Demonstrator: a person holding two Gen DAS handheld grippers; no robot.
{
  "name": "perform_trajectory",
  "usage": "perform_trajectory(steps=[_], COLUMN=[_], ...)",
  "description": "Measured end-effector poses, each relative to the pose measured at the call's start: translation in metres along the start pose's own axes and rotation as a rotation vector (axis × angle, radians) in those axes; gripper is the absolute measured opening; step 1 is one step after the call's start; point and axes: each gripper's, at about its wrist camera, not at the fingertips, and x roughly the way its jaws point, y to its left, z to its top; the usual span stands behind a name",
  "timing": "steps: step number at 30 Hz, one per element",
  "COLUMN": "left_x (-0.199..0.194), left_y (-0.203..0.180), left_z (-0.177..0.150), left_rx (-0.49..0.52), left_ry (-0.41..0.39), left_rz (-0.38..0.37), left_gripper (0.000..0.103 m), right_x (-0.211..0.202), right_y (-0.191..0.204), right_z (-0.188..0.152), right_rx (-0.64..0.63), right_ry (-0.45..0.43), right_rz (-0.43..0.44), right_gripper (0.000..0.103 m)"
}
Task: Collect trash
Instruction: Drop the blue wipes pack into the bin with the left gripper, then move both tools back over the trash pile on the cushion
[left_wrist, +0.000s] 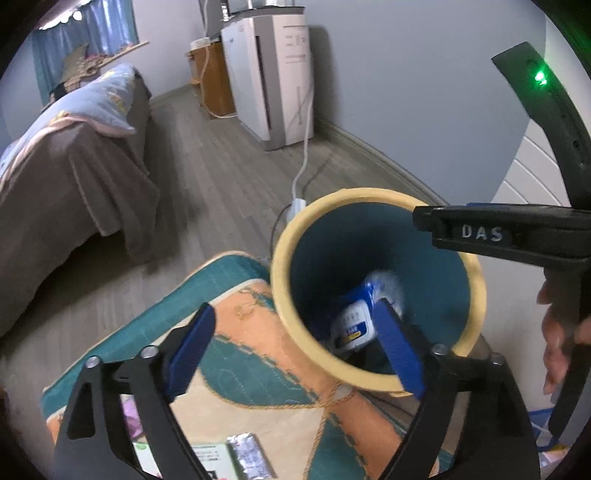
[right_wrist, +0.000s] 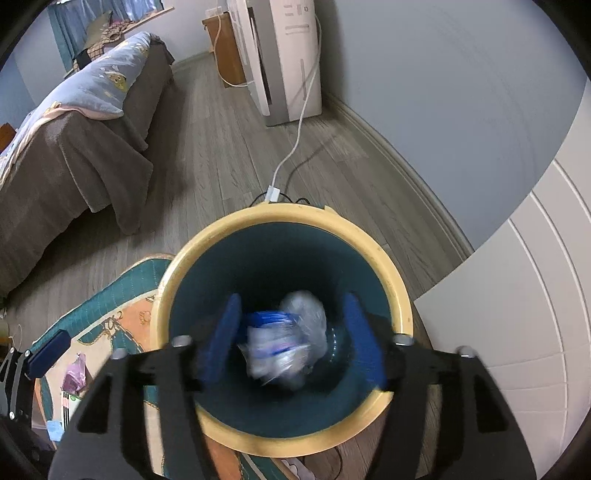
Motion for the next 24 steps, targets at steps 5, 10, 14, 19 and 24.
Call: perform_trajectory(steps=[5,10,14,19,24], left_x=[-0.017,-0.039,-0.071,-0.109,-0.145], left_y=[0.015,0.038,0.065,0.1,0.136], left_z=[-0.014,-0.029,-0.046,-0.067,-0.094], left_rx=[-0.016,-0.039,-0.063,-0.128,-0.208], left_ry=[-0.017,-0.021,-0.04,-0.053,-0.06], left_rz=[0.035,0.078,0.124,0.168,0.208], left_gripper=[0.094,0.094,0.095,0.096,0.096], right_x=[-0.008,-0.019,-0.036,-0.064,-0.089], right_y=[0.011,0.026,0.048,0.077,0.113], right_z=[0.001,0.0,-0.008,-0.019,-0.039], right_rx=[-0.041,-0.087,-0.162,-0.215,-0.304], right_ry=[-0.027,-0.042,-0.069,-0.096,-0.135], right_rz=[0.015,0.011,0.0,0.039,0.064], right_gripper=[0.097,0.097,0.097,0.097,0.097])
